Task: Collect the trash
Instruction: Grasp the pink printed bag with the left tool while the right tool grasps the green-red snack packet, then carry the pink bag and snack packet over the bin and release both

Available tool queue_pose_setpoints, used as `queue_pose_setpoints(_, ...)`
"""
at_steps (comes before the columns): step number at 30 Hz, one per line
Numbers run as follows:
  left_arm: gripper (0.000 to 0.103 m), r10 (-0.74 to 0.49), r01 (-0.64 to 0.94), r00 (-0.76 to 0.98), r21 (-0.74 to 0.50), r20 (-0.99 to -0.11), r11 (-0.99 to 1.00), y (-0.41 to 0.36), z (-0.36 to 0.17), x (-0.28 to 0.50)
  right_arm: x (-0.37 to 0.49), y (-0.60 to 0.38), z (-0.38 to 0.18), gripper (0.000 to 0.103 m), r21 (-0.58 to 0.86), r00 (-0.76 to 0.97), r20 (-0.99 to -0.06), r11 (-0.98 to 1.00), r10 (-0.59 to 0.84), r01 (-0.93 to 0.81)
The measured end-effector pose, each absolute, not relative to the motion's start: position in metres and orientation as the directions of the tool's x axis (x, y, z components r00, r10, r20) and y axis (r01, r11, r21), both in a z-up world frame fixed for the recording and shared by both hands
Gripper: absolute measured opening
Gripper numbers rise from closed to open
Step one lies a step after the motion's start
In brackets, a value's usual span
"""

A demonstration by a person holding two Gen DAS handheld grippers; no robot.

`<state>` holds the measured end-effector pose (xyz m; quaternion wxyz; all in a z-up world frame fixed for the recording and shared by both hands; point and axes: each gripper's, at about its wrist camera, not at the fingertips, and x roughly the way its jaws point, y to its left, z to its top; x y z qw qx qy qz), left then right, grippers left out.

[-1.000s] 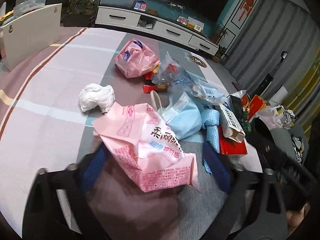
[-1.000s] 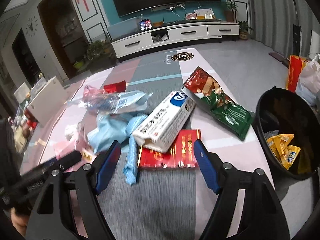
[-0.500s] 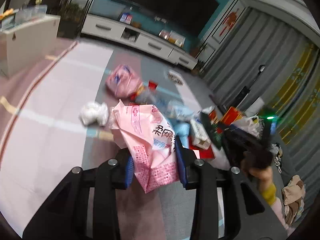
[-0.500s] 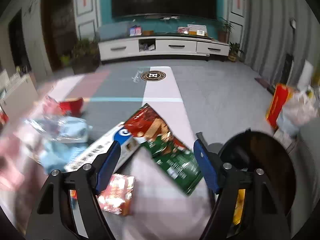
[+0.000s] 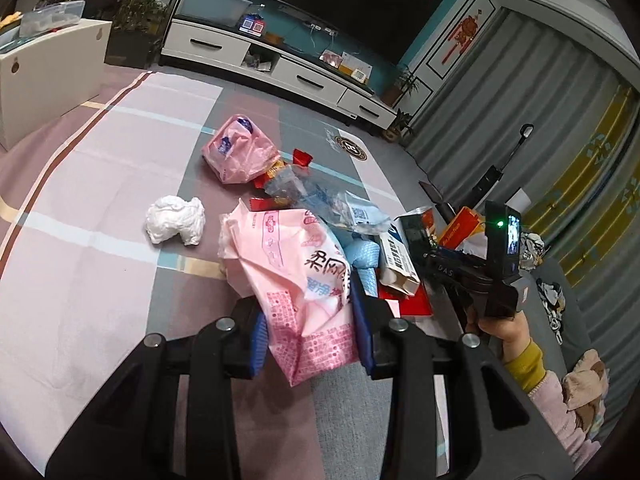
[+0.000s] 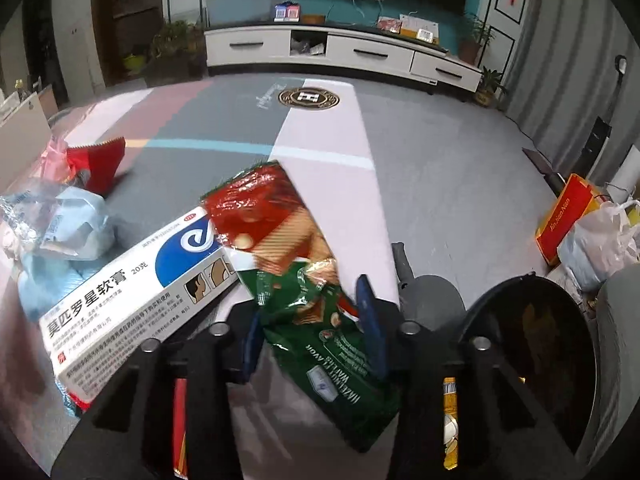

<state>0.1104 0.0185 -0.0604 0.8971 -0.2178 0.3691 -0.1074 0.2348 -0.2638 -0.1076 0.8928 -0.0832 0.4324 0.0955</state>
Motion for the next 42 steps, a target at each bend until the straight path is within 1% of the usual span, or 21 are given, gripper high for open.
queue_pose_setpoints(2,0.036,-0.351,0.035,0.702,-0.463,-0.619,0.886,0.015,-0.060,0.109,0.229,-0.266,-0.103,0.028,-0.063,0.620,-0.779,0.971,0.097,-0.230)
queue_pose_setpoints(3,0.036,-0.352,0.038,0.701,-0.460,-0.621,0.887,0.012,-0.060,0.108,0.225,-0.267,-0.100,0.024,-0.063,0.627,-0.773,0.972,0.097,-0.228)
queue_pose_setpoints(5,0.036,-0.351,0.044,0.702,-0.454,-0.620,0.890,0.006,-0.059,0.106,0.216,-0.270,-0.093,0.022,-0.070,0.644,-0.760,0.974,0.088,-0.215)
queue_pose_setpoints(10,0.036,-0.354,0.070,0.719,-0.445,-0.597,0.893,-0.010,-0.049,0.099,0.185,-0.293,-0.069,0.022,-0.024,0.686,-0.723,0.990,0.081,-0.141)
queue_pose_setpoints(14,0.036,-0.404,0.134,0.712,-0.454,-0.574,0.881,-0.030,-0.040,0.093,0.158,-0.303,-0.056,0.022,-0.034,0.704,-0.708,0.995,0.046,-0.099)
queue_pose_setpoints(17,0.036,-0.402,0.174,0.716,-0.412,-0.570,0.894,-0.048,-0.034,0.087,0.141,-0.313,-0.049,0.022,-0.036,0.708,-0.706,0.997,0.023,-0.068)
queue_pose_setpoints(22,0.037,-0.442,0.239,0.702,-0.400,-0.558,0.885,-0.075,-0.028,0.076,0.116,-0.329,-0.038,0.022,-0.010,0.715,-0.699,1.000,0.012,-0.027)
queue_pose_setpoints(31,0.037,-0.466,0.291,0.681,-0.375,-0.566,0.880,-0.107,-0.027,0.068,0.091,-0.345,-0.033,0.022,0.028,0.736,-0.676,0.999,0.037,-0.024)
queue_pose_setpoints(34,0.037,-0.487,0.303,0.667,-0.392,-0.563,0.869,-0.116,-0.026,0.072,0.091,-0.353,-0.033,0.022,0.042,0.737,-0.674,0.999,0.051,-0.031)
queue_pose_setpoints(42,0.037,-0.488,0.326,0.669,-0.368,-0.561,0.871,-0.153,-0.018,0.092,0.094,-0.379,-0.032,0.022,0.081,0.751,-0.656,0.996,0.076,-0.030)
